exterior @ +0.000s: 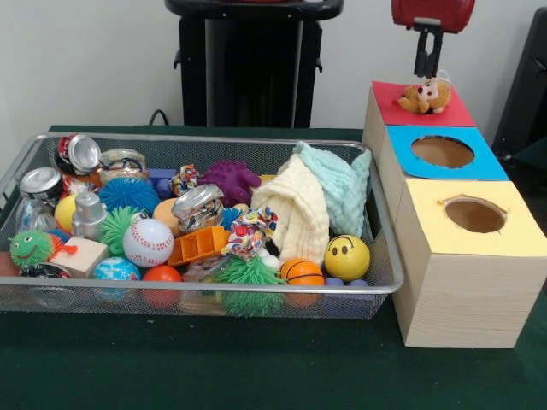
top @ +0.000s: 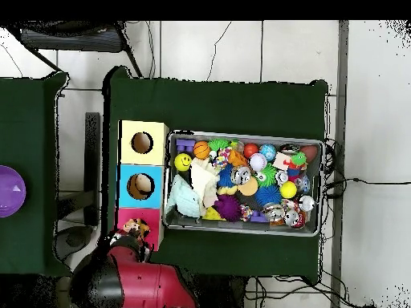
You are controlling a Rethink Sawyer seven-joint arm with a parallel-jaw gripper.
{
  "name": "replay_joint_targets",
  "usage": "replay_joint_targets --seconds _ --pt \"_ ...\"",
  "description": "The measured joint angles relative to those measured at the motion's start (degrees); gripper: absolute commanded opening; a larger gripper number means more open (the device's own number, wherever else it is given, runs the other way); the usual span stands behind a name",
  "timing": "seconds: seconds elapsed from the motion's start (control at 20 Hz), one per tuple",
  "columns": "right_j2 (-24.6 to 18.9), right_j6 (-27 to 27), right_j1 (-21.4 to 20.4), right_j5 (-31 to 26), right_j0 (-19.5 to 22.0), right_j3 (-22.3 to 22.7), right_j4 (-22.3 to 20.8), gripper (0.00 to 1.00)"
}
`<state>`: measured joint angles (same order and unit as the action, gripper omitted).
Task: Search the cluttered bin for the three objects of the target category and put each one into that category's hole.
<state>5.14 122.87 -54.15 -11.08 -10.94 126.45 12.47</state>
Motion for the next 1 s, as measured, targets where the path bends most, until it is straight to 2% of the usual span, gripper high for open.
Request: replay_joint_targets --seconds 0.35,0.7,1.0 --pt "1.3 0.0 0.1 0.0 -2.7 -0.6 2.2 0.00" --pt "1.3 0.0 2.6 0.7 -1.7 -0.6 2.5 0.00" --pt "1.3 0.0 5.9 5.3 -0.1 -0.7 2.5 0.00"
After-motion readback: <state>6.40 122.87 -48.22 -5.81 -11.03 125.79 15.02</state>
